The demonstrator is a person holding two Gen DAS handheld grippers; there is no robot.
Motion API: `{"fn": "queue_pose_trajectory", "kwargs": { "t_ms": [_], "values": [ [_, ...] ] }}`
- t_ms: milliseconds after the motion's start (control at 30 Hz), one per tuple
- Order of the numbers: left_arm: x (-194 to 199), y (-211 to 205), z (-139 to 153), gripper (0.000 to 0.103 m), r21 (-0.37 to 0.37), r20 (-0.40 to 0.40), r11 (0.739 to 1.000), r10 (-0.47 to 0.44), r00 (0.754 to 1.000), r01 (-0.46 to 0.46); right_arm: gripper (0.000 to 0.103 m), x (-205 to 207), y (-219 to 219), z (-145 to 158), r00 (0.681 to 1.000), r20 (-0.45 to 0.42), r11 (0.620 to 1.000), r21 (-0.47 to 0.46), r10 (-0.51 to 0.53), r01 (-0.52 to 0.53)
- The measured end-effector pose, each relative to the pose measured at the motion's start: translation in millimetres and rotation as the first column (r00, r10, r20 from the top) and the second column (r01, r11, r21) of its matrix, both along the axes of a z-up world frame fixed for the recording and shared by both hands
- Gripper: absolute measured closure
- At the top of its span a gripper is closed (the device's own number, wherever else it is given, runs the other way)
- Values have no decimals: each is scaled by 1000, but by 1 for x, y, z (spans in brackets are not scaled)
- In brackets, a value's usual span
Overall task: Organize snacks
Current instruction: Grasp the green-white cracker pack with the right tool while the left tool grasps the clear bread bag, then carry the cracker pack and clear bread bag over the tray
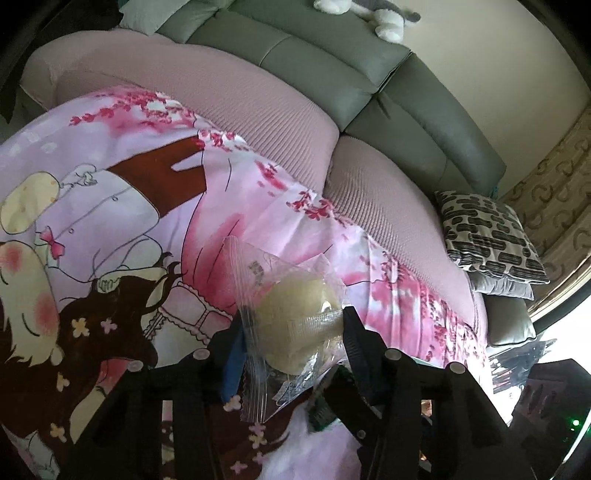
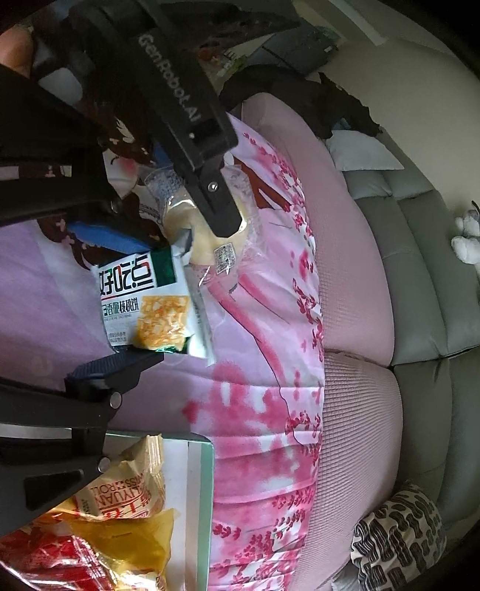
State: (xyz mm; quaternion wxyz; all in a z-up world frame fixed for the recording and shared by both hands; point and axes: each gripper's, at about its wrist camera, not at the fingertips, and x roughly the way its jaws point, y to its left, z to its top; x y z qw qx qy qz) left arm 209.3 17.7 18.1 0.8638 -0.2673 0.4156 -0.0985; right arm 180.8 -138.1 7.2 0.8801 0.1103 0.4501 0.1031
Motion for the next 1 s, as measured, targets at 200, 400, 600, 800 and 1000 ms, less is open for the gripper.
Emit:
{"fn": "queue_pose_trajectory", "kwargs": {
  "t_ms": [200,400,600,800,1000],
  "values": [
    [-13,9,10,52,-17,15,999,31,999,-31,51,-9,-2,9,1000,11,1000,1,-7,7],
    [-30,18,19,52,-23,37,998,52,998,-52,51,-16,-6,23,999,35,1000,6,-22,22],
    [-49,29,16,53,-29,26,997,71,997,-70,51,-28,-7,42,997,77,1000,4,-30,30],
    [-61,34,32,53,-42,73,995,90,993,-87,51,-38,-16,63,992,112,998,13,-59,58],
    [-71,25,49,53,-52,116,997,60,991,-54,51,-53,-34,84,984,134,993,10,-116,116]
  ]
}}
